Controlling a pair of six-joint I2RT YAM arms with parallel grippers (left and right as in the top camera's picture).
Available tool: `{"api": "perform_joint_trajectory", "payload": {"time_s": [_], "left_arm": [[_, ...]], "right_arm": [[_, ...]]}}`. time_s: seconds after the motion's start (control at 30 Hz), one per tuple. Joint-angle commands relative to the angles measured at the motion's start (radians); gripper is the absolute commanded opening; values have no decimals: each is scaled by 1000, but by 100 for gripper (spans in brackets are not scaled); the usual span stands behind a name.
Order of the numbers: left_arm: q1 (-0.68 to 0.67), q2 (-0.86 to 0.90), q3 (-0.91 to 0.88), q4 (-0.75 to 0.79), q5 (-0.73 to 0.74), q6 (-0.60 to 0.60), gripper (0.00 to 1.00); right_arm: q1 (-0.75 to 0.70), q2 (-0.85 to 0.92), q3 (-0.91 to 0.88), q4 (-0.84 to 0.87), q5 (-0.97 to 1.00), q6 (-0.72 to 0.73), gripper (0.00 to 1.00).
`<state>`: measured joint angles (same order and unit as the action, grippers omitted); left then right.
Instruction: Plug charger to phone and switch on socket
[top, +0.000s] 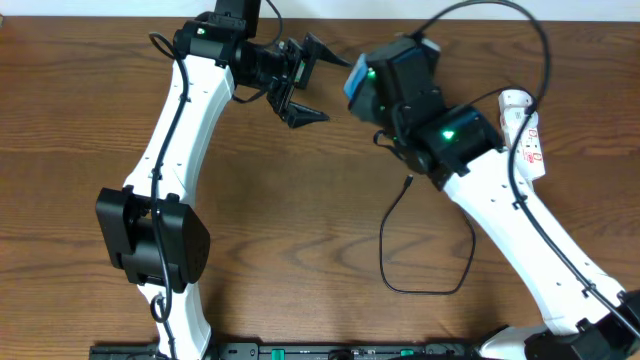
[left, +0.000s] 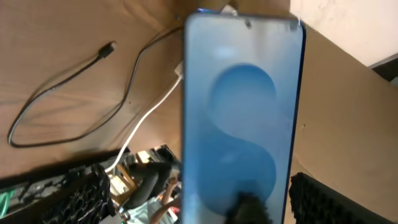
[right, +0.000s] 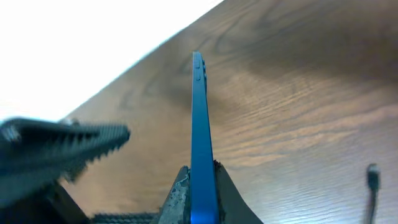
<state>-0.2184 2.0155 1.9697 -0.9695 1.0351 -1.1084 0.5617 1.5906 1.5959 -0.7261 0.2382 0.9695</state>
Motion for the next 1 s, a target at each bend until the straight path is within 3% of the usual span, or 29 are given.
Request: {"api": "perform_joint_trajectory", "payload": {"time_s": [0.0, 0.17, 0.3, 0.47, 0.73, 0.87, 0.97], "left_arm": [[3, -29, 11, 24, -27, -51, 93], [3, -29, 11, 41, -19, -148, 92], [3, -29, 11, 42, 66, -201, 86], [3, -29, 11, 48, 142, -214, 86], [3, -29, 11, 48, 263, -214, 81], [3, -29, 11, 48, 263, -214, 68], [3, -29, 11, 48, 263, -214, 68]], "right_arm": [[-5, -79, 20, 13, 35, 249, 2], [-4, -98, 20, 15, 1, 466, 1], [-4, -94, 20, 14, -51, 562, 1], [-3, -92, 19, -9, -58, 693, 2], [3, -90, 19, -14, -58, 721, 2], [19, -91, 19, -14, -59, 757, 2], [24, -90, 19, -14, -59, 798, 2]]}}
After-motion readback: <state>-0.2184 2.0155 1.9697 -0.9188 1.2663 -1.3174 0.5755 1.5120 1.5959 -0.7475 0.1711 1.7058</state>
